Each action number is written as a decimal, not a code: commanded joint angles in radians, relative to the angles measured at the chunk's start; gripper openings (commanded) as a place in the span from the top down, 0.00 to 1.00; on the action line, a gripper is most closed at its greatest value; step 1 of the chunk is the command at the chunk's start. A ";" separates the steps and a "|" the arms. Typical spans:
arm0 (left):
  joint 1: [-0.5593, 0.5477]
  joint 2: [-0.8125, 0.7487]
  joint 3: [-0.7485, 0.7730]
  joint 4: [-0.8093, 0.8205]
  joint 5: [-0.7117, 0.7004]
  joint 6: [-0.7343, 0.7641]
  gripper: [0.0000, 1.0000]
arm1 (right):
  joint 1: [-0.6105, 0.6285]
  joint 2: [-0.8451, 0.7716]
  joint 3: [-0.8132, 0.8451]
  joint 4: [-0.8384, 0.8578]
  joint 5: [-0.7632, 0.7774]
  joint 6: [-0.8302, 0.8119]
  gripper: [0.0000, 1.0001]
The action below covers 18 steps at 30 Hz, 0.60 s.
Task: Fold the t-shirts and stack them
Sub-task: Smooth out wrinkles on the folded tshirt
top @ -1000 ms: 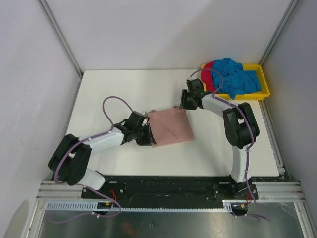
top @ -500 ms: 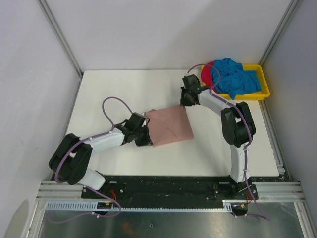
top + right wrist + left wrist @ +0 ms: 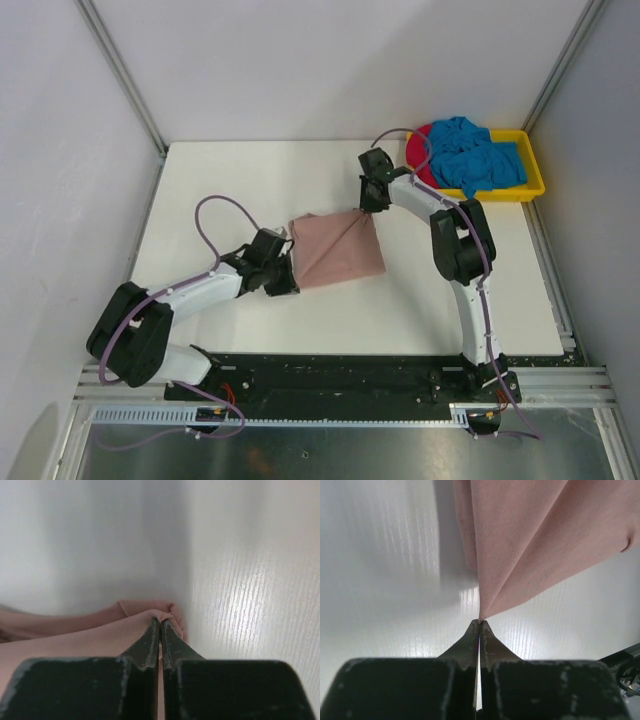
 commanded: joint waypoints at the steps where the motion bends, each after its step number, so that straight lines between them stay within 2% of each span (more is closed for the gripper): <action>1: 0.006 0.020 0.015 -0.049 0.002 0.046 1.00 | -0.006 0.022 0.042 -0.011 0.048 -0.019 0.93; 3: 0.007 0.038 0.034 -0.048 0.012 0.052 0.99 | -0.006 0.004 0.035 -0.008 0.043 -0.020 0.79; 6: 0.008 0.021 0.065 -0.050 0.011 0.063 0.82 | -0.010 -0.049 0.033 -0.018 0.040 -0.026 0.58; 8: 0.022 -0.006 0.086 -0.059 0.008 0.068 0.73 | -0.019 -0.093 0.031 -0.032 0.031 -0.022 0.49; 10: 0.047 -0.031 0.112 -0.069 0.008 0.071 0.69 | -0.029 -0.142 0.021 -0.054 0.018 -0.006 0.45; 13: 0.094 -0.046 0.154 -0.075 0.004 0.071 0.67 | -0.038 -0.234 -0.065 -0.066 -0.002 0.030 0.45; 18: 0.145 0.044 0.293 -0.062 -0.037 0.062 0.66 | -0.073 -0.429 -0.352 0.015 -0.113 0.118 0.47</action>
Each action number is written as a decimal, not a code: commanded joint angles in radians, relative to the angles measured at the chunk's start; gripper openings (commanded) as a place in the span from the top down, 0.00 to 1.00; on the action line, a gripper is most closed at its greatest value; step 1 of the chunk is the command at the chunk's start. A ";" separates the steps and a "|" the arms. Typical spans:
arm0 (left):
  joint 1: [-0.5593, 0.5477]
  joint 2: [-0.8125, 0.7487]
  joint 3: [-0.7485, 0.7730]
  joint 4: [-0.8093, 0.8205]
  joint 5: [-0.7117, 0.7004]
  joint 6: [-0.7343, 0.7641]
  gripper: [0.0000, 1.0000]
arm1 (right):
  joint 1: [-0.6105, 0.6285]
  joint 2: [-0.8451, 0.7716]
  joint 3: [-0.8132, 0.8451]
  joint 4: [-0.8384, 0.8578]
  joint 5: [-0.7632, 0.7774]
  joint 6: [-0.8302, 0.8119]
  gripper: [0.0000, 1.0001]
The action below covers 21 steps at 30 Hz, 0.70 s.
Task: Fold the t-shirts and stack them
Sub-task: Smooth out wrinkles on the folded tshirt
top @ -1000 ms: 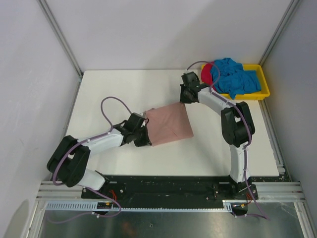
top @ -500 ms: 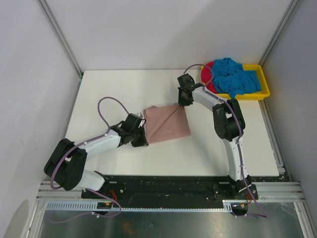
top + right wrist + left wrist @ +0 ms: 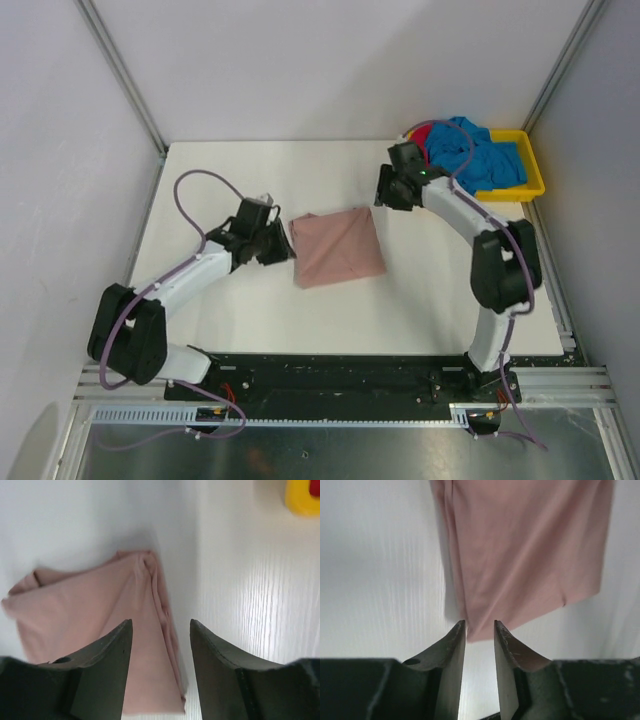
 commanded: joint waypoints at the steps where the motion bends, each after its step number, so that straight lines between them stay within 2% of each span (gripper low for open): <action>1: 0.033 0.081 0.163 0.026 -0.044 0.018 0.66 | -0.024 -0.182 -0.210 0.051 -0.107 0.086 0.47; 5: 0.050 0.225 0.298 0.029 -0.042 0.026 0.66 | 0.000 -0.307 -0.402 0.095 -0.147 0.099 0.48; 12: 0.068 0.353 0.369 0.029 -0.057 0.032 0.65 | 0.028 -0.435 -0.654 0.200 -0.200 0.130 0.48; 21: 0.094 0.482 0.475 0.034 -0.084 0.053 0.63 | 0.071 -0.418 -0.719 0.274 -0.179 0.142 0.49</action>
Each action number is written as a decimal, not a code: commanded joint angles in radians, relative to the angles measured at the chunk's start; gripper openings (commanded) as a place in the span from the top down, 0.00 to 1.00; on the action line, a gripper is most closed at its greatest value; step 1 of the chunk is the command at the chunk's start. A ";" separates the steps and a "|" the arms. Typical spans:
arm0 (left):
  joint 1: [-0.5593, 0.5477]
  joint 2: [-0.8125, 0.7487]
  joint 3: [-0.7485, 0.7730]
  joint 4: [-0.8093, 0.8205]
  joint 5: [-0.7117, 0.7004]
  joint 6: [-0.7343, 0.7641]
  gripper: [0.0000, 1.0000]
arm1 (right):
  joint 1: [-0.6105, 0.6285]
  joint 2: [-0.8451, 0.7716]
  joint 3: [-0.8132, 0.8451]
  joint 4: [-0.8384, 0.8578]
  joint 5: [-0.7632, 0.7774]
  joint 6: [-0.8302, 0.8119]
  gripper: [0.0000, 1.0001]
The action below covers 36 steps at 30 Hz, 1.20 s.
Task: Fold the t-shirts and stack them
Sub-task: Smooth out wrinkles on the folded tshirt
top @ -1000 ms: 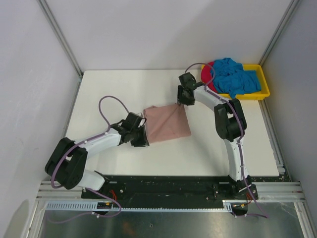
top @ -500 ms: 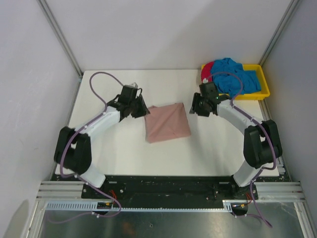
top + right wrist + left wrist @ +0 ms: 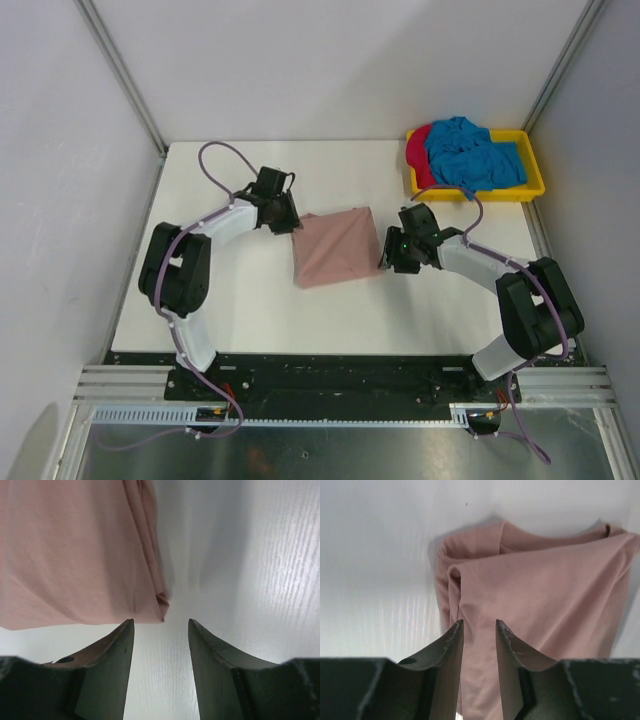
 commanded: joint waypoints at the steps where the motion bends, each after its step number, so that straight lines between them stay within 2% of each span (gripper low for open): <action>1: 0.019 0.039 0.083 0.017 -0.030 0.034 0.63 | 0.018 -0.003 -0.004 0.093 0.000 0.020 0.49; 15: 0.047 0.160 0.164 0.019 -0.025 0.041 0.69 | 0.060 0.063 -0.004 0.134 -0.005 0.053 0.66; 16: 0.047 0.166 0.170 0.020 -0.025 0.043 0.71 | 0.062 0.065 -0.004 0.132 -0.004 0.055 0.69; 20: 0.051 0.181 0.190 0.019 -0.027 0.049 0.86 | 0.068 0.059 -0.004 0.124 -0.002 0.058 0.93; 22: 0.058 0.187 0.199 0.019 -0.030 0.051 0.94 | 0.073 0.047 -0.004 0.114 0.001 0.061 0.98; 25: 0.070 0.195 0.217 0.019 -0.032 0.061 0.99 | 0.081 0.018 -0.004 0.089 0.012 0.060 1.00; 36: 0.081 0.245 0.293 0.018 -0.009 0.131 1.00 | 0.072 -0.063 -0.027 -0.018 0.058 0.032 1.00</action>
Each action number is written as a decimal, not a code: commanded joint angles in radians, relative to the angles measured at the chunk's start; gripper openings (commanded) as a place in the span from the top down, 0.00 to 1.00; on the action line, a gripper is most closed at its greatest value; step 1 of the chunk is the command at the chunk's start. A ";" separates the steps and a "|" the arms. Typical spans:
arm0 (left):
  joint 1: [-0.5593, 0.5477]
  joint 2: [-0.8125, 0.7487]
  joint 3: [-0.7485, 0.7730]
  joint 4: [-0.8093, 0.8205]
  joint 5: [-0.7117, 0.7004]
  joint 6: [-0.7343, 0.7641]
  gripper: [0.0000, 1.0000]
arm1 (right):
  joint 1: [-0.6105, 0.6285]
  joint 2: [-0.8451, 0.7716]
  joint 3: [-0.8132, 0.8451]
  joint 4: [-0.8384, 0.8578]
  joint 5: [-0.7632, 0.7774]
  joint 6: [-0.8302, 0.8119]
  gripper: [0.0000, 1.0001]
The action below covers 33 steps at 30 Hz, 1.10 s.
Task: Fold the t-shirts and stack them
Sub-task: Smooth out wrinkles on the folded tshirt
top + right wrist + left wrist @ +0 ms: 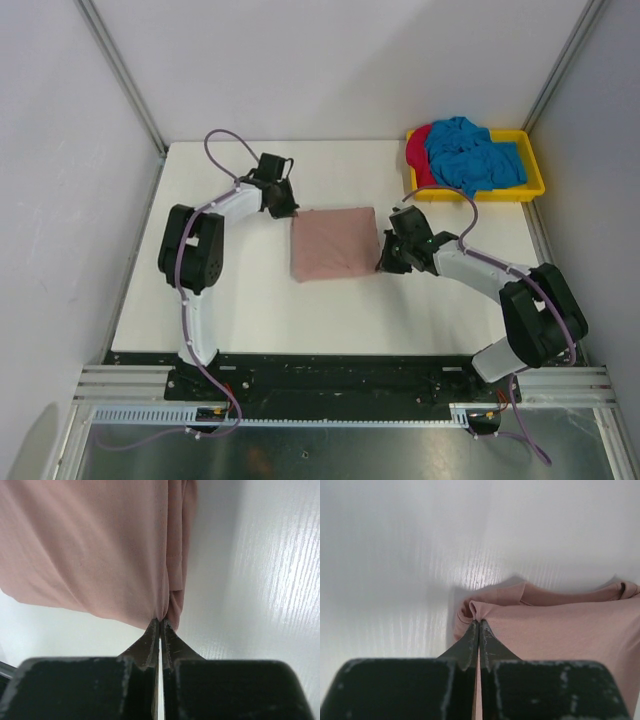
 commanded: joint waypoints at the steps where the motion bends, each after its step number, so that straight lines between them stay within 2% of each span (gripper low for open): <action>1: 0.016 0.027 0.067 0.023 0.004 0.064 1.00 | -0.009 -0.024 -0.024 -0.056 0.026 -0.022 1.00; 3: 0.015 0.036 0.074 0.022 0.047 0.067 1.00 | -0.008 -0.004 -0.030 -0.038 0.012 -0.018 1.00; 4: 0.015 0.031 0.069 0.023 0.067 0.066 0.97 | -0.006 0.007 -0.032 -0.028 0.006 -0.015 1.00; 8: 0.009 -0.071 -0.027 0.023 0.090 0.063 0.67 | 0.001 0.049 -0.033 0.007 -0.010 0.000 1.00; 10: 0.007 -0.154 -0.113 0.023 0.080 0.060 0.59 | 0.002 0.060 -0.033 0.020 -0.014 0.007 1.00; 12: 0.006 -0.247 -0.208 0.023 0.068 0.054 0.55 | 0.002 0.065 -0.033 0.026 -0.018 0.014 1.00; 19: -0.049 -0.556 -0.525 0.023 0.062 0.003 0.59 | 0.003 0.070 -0.033 0.031 -0.017 0.030 1.00; 22: -0.094 -0.632 -0.609 0.023 0.067 -0.014 0.63 | 0.003 0.070 -0.032 0.032 -0.018 0.033 1.00; 25: -0.148 -0.653 -0.649 0.030 0.064 -0.027 0.65 | 0.001 0.068 -0.032 0.034 -0.020 0.034 1.00; 33: -0.218 -0.560 -0.656 0.072 0.073 -0.051 0.66 | -0.003 0.071 -0.032 0.033 -0.018 0.034 1.00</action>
